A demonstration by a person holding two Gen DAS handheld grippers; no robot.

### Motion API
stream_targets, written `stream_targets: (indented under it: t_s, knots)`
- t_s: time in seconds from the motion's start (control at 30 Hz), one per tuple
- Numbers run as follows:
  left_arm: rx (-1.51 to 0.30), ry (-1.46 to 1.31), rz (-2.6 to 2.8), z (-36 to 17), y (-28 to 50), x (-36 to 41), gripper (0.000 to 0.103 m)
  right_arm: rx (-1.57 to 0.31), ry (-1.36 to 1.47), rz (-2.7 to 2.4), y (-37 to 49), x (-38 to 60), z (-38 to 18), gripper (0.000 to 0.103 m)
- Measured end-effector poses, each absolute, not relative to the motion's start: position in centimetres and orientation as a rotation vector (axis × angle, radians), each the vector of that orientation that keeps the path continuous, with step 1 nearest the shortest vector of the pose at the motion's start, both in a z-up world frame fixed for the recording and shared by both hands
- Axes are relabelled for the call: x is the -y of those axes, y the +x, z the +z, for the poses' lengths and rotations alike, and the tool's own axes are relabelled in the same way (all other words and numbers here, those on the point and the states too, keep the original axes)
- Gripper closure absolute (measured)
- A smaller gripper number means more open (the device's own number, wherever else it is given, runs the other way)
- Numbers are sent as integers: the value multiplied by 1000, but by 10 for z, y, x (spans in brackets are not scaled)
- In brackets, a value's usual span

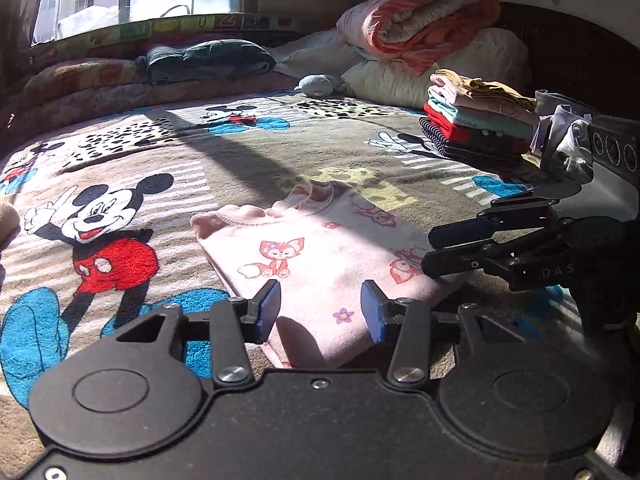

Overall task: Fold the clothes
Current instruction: 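Grasp the sides of the folded pink garment with both grippers, then lift the folded garment with both grippers and carry it to the clothes stack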

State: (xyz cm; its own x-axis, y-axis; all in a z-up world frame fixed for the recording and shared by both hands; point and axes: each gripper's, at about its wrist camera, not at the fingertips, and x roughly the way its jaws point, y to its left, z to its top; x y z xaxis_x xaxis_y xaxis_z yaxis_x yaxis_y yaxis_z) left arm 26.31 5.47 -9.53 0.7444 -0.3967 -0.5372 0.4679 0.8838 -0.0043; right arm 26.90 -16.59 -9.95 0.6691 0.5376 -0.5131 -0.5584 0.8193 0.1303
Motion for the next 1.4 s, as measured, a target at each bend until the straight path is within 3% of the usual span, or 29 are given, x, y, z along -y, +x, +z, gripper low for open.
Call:
stream_targets:
  t_s: [0.2, 0.27, 0.47, 0.6, 1.1, 1.23, 1.33, 1.4]
  knots:
    - [-574, 129, -421, -101, 259, -55, 59, -564, 4, 572, 255, 171, -95, 61]
    - [-576, 80, -398, -95, 254, -63, 57, -574, 84, 557, 252, 180, -92, 51]
    - [-723, -292, -318, -103, 265, -99, 47, -724, 475, 520, 288, 215, -116, 42]
    - [-759, -485, -339, -113, 277, -116, 43, -748, 517, 535, 312, 211, -119, 41]
    - [-737, -673, -379, -125, 337, -115, 46, -744, 614, 617, 367, 206, -133, 41]
    - [-745, -751, -408, -130, 328, -120, 52, -750, 671, 599, 365, 215, -137, 57]
    - [-748, -777, -413, -132, 327, -120, 55, -749, 664, 593, 364, 214, -137, 59]
    - [-746, -781, -410, -134, 329, -120, 63, -747, 660, 590, 364, 213, -137, 62]
